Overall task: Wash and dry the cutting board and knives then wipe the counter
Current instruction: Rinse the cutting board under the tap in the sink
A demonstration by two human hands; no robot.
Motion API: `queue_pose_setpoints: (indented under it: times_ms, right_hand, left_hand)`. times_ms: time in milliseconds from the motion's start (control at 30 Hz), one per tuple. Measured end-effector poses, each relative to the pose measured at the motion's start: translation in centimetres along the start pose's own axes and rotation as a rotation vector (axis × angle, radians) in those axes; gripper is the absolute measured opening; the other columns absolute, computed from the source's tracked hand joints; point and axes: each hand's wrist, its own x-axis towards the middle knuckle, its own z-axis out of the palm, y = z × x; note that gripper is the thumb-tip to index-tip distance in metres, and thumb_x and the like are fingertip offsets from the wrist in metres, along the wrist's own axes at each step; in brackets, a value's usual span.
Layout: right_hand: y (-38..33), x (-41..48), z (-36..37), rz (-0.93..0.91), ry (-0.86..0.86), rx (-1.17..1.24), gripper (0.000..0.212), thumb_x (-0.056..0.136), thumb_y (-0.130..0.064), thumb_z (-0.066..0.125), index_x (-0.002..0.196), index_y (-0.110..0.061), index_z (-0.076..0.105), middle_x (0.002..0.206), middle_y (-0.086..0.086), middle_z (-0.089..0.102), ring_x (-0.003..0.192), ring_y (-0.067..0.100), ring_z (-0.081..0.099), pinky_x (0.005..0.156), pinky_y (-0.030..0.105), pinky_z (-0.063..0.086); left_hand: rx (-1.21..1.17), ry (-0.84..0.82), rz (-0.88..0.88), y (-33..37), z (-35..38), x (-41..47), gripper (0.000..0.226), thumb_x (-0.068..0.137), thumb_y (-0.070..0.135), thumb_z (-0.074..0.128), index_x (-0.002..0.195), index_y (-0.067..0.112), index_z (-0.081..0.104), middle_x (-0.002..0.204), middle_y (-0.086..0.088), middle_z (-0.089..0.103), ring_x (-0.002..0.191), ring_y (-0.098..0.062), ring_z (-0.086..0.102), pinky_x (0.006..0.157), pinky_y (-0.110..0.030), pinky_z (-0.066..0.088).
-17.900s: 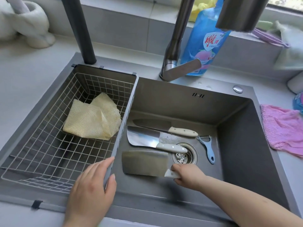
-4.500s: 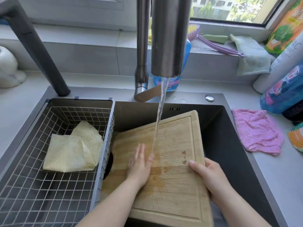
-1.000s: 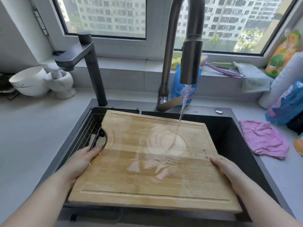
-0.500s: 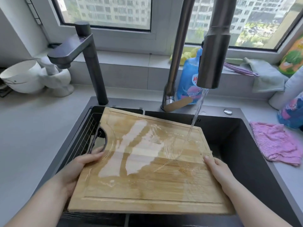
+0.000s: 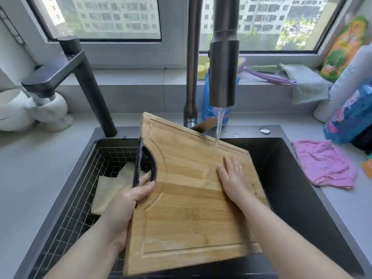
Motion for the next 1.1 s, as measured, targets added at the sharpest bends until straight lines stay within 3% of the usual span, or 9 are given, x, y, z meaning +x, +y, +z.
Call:
queue_pose_setpoints:
  times_ms: [133, 233, 333, 433, 633, 700, 833, 1000, 1100]
  right_hand:
    - [1.2, 3.2, -2.5, 0.05, 0.064, -0.005, 0.051, 0.1, -0.034, 0.025, 0.147, -0.017, 0.018, 0.157, 0.004, 0.007, 0.145, 0.019, 0.004, 0.117, 0.034, 0.003]
    - [2.5, 4.0, -3.1, 0.271, 0.117, -0.055, 0.054, 0.1, -0.035, 0.018, 0.148, -0.011, 0.013, 0.157, 0.009, 0.005, 0.145, 0.021, 0.004, 0.117, 0.038, 0.004]
    - [-0.1, 3.3, -0.9, 0.125, 0.038, -0.025, 0.054, 0.101, -0.033, 0.02, 0.149, -0.012, 0.008, 0.158, 0.006, 0.0, 0.145, 0.019, -0.001, 0.117, 0.033, 0.0]
    - [-1.0, 1.6, 1.2, -0.152, -0.065, 0.015, 0.054, 0.1, -0.03, 0.027, 0.148, -0.016, 0.009, 0.157, -0.002, 0.001, 0.145, 0.012, -0.003, 0.117, 0.03, -0.001]
    - [3.5, 1.1, -0.3, 0.233, -0.077, -0.017, 0.054, 0.101, -0.034, 0.019, 0.148, -0.012, 0.006, 0.158, 0.004, -0.001, 0.145, 0.017, -0.003, 0.118, 0.031, 0.0]
    - [2.4, -0.2, 0.5, 0.14, -0.124, -0.018, 0.055, 0.101, -0.035, 0.021, 0.148, -0.013, 0.004, 0.157, 0.001, -0.005, 0.145, 0.015, -0.006, 0.117, 0.03, -0.003]
    - [2.2, -4.5, 1.1, -0.158, -0.193, -0.092, 0.052, 0.101, -0.03, 0.026, 0.147, -0.022, 0.004, 0.143, -0.022, -0.004, 0.135, -0.004, -0.008, 0.112, 0.02, -0.004]
    - [6.2, -5.8, -0.4, 0.271, -0.02, -0.064, 0.054, 0.101, -0.033, 0.02, 0.148, -0.013, 0.006, 0.158, 0.002, -0.001, 0.145, 0.013, -0.002, 0.119, 0.031, 0.001]
    - [3.8, -8.0, 1.2, 0.111, -0.116, -0.101, 0.057, 0.1, -0.037, 0.018, 0.147, -0.017, -0.006, 0.154, -0.007, -0.014, 0.143, 0.01, -0.013, 0.117, 0.028, -0.005]
  left_hand:
    - [0.015, 0.011, -0.029, -0.5, 0.1, 0.1, 0.05, 0.067, 0.018, 0.056, 0.117, 0.014, 0.059, 0.104, -0.012, 0.07, 0.085, -0.027, 0.068, 0.068, -0.037, 0.057]
    - [0.002, 0.006, -0.014, -1.0, -0.3, 0.1, 0.032, 0.076, 0.011, 0.052, 0.105, 0.017, 0.064, 0.087, -0.009, 0.074, 0.07, -0.021, 0.071, 0.049, -0.027, 0.056]
    - [-0.003, 0.014, -0.014, -1.4, 0.2, 0.6, 0.025, 0.086, 0.004, 0.046, 0.094, 0.018, 0.064, 0.072, -0.006, 0.074, 0.058, -0.017, 0.07, 0.042, -0.023, 0.052]
    - [0.003, 0.04, -0.04, -1.3, 0.7, 0.7, 0.024, 0.088, 0.003, 0.045, 0.089, 0.018, 0.063, 0.065, -0.005, 0.072, 0.053, -0.016, 0.068, 0.04, -0.022, 0.051]
    - [-0.008, 0.082, -0.059, -1.8, -0.2, 1.0, 0.029, 0.089, 0.001, 0.045, 0.113, 0.008, 0.06, 0.056, 0.006, 0.069, 0.062, -0.014, 0.067, 0.045, -0.016, 0.052]
    - [-0.086, 0.087, -0.052, -2.0, -0.2, 0.7, 0.032, 0.092, -0.003, 0.039, 0.118, 0.005, 0.057, 0.048, 0.013, 0.065, 0.054, -0.003, 0.065, 0.045, -0.008, 0.048]
    - [-0.104, 0.077, -0.067, -1.6, 0.2, 0.6, 0.021, 0.089, 0.006, 0.043, 0.092, 0.015, 0.062, 0.061, -0.003, 0.071, 0.049, -0.015, 0.067, 0.042, -0.024, 0.053]
    - [-0.14, 0.15, -0.05, -1.5, 0.1, 0.9, 0.032, 0.089, 0.009, 0.044, 0.118, 0.016, 0.056, 0.067, -0.004, 0.072, 0.054, -0.017, 0.068, 0.062, -0.035, 0.047]
    - [-0.162, 0.129, -0.072, -1.7, 0.3, 1.0, 0.031, 0.089, 0.008, 0.043, 0.117, 0.016, 0.056, 0.064, -0.003, 0.072, 0.052, -0.017, 0.068, 0.051, -0.031, 0.055]
